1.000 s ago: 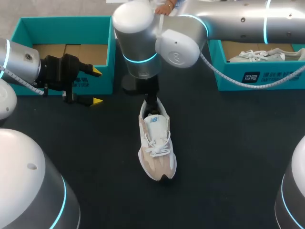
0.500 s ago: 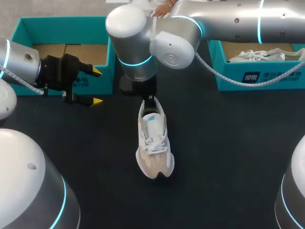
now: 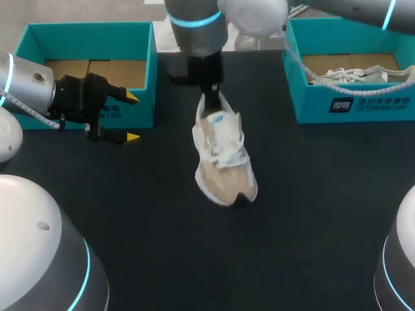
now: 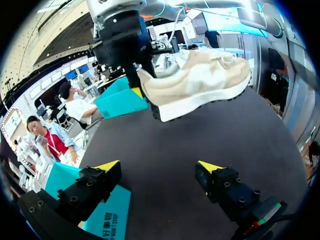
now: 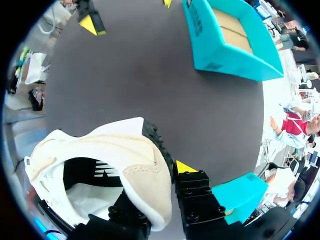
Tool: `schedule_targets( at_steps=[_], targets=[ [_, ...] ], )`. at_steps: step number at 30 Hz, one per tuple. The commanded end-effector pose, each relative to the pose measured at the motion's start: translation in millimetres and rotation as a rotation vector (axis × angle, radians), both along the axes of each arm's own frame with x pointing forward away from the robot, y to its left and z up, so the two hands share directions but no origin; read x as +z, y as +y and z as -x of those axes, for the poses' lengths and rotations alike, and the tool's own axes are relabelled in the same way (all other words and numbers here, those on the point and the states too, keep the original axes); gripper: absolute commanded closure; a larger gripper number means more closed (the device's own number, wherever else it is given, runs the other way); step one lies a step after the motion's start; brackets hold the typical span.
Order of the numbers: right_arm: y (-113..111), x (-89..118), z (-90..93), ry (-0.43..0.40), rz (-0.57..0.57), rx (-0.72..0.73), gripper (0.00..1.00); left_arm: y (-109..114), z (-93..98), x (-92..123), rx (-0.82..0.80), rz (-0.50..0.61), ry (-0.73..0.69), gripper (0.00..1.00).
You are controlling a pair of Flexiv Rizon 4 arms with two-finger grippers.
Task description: Take the shoe out of the shoebox, open the shoe tongue, remove and reinsert the insole, then place the shoe into the shoebox
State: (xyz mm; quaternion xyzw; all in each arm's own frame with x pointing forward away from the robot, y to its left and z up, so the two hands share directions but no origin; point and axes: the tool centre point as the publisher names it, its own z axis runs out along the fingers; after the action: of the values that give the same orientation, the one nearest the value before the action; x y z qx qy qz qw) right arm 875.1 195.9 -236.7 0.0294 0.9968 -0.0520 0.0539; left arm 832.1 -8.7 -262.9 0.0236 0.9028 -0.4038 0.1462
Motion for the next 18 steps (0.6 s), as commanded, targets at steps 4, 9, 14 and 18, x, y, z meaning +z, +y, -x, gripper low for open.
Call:
schedule_targets(
  at_steps=[4,9,14,18],
  targets=[
    [-18.7,88.7,4.1,-0.016,-0.074,0.045,1.0,-0.1,0.8,0.2,0.001,-0.003,0.0,0.0],
    [-21.7,97.1,1.8,-0.031,-0.036,0.026,1.0,-0.1,0.8,0.2,0.001,-0.003,0.0,0.0],
    [-21.7,97.1,1.8,-0.031,-0.036,0.026,1.0,-0.1,0.8,0.2,0.001,-0.003,0.0,0.0],
    [-21.7,97.1,1.8,-0.031,-0.036,0.026,1.0,-0.1,0.8,0.2,0.001,-0.003,0.0,0.0]
  ],
)
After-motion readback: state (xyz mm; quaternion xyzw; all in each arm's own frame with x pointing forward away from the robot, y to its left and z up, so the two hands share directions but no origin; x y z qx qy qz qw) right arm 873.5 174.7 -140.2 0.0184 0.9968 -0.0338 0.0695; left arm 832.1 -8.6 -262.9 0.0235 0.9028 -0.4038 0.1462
